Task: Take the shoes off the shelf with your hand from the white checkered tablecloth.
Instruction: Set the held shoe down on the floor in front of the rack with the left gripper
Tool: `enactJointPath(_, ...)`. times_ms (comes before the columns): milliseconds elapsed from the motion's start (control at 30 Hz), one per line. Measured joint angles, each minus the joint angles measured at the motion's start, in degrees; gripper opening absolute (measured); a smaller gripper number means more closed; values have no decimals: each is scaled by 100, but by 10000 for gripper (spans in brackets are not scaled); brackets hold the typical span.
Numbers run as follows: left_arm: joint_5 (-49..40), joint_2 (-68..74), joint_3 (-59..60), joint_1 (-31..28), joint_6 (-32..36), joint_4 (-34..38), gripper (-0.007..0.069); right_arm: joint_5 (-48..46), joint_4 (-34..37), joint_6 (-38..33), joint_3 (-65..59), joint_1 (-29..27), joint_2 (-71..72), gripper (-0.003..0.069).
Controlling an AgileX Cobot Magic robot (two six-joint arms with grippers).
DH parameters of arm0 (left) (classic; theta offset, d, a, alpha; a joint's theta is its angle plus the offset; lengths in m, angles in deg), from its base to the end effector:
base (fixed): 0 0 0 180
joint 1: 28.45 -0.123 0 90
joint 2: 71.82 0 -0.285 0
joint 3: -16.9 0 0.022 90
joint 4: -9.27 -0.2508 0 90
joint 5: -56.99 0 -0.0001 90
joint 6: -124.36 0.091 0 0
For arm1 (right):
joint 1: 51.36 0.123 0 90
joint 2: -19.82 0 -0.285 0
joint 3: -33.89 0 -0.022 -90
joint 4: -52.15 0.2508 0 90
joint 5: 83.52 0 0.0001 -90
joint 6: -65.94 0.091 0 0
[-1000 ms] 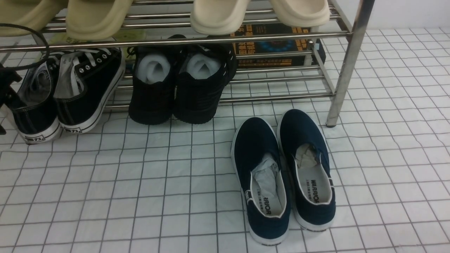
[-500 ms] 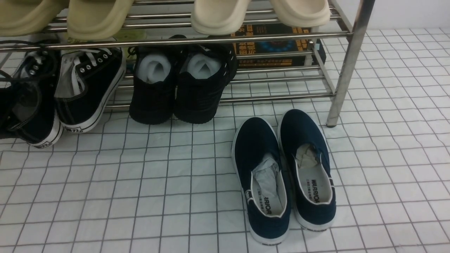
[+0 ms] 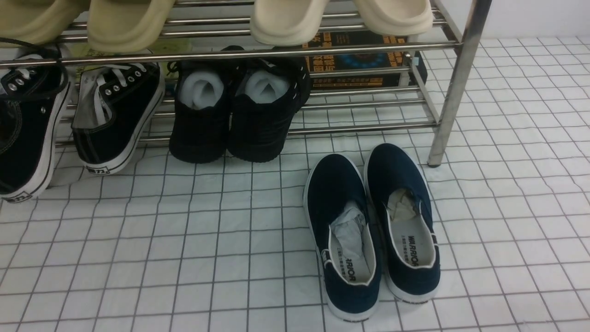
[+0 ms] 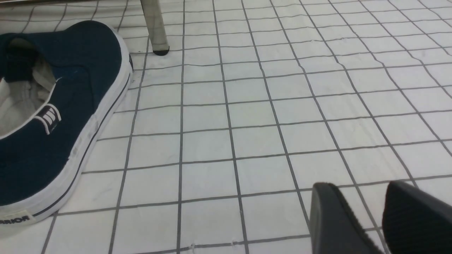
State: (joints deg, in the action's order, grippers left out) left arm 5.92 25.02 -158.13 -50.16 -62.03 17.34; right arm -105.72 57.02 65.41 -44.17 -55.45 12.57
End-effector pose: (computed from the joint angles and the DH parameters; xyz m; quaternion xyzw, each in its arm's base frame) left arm 0.3061 0.1112 0.2958 -0.2647 0.9334 -0.0318 0.2403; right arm 0.0523 -0.0008 0.1740 0.0473 0.8047 0.0124 0.5917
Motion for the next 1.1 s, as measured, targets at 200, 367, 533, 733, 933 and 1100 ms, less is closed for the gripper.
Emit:
enactJointPath(200,-946,-678,9,0,-202,-611,22,0,0,0,0,0,0,239)
enactJointPath(367,-1228,-1072,192,0,-701,-1040,25,0,0,0,0,0,0,239)
enactJointPath(533,-1261,-1400,759,0,-957,-1238,25,0,0,0,0,0,0,239)
enactJointPath(733,-1043,-1482,1643,0,-1055,-1332,24,0,0,0,0,0,0,239)
enactJointPath(933,-932,-1482,1894,0,-1055,-1360,24,0,0,0,0,0,0,239)
enactJointPath(1100,-793,-1462,1910,0,-1055,-1380,24,0,0,0,0,0,0,239)
